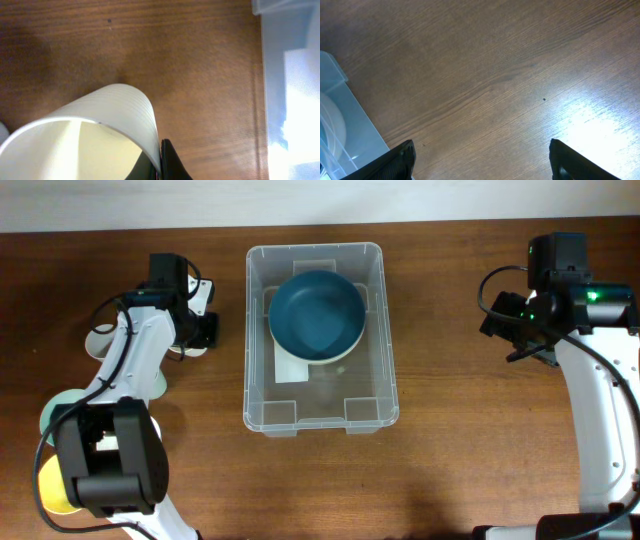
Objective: Pack container
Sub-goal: 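Grasp the cream cup with the left gripper and lift, then lower the cream cup into the container's front right corner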
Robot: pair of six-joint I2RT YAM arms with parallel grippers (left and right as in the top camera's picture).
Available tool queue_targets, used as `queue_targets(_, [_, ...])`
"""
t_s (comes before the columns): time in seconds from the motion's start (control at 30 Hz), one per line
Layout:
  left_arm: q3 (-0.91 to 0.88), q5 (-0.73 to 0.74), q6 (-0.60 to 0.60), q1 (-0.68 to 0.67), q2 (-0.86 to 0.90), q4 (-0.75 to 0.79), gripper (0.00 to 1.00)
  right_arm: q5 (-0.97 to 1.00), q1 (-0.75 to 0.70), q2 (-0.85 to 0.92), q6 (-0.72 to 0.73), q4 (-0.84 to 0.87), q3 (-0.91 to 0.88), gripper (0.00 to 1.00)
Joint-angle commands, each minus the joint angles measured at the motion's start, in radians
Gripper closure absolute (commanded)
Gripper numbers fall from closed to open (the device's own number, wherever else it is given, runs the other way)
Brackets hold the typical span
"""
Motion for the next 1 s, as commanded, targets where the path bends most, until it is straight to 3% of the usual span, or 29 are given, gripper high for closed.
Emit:
queue_targets(0.0, [0.090, 0.011, 0.005, -0.023, -0.002, -0.071, 1.00, 0.006, -0.002, -0.004, 0.003, 0.001, -0.007, 0.19])
queue_targets(0.17, [0.237, 0.010, 0.005, -0.071, -0.043, -0.206, 1.00, 0.018, -0.005, -0.005, -0.008, 0.004, -0.007, 0.20])
queue_targets(0.33, [0.430, 0.011, -0.021, -0.214, -0.137, -0.368, 1.00, 0.011, -0.111, -0.011, 0.005, -0.001, -0.007, 0.19])
queue_targets(0.47, [0.447, 0.062, -0.093, -0.355, -0.159, -0.444, 1.00, -0.052, -0.249, -0.011, -0.008, -0.029, -0.007, 0.19])
queue_targets(0.63, [0.446, 0.097, -0.136, -0.515, -0.148, -0.430, 1.00, -0.055, -0.294, -0.011, -0.040, -0.046, -0.007, 0.19])
queue_targets(0.97, [0.426, 0.082, -0.457, -0.742, 0.010, -0.428, 1.00, -0.055, -0.294, -0.011, -0.042, -0.053, -0.007, 0.19])
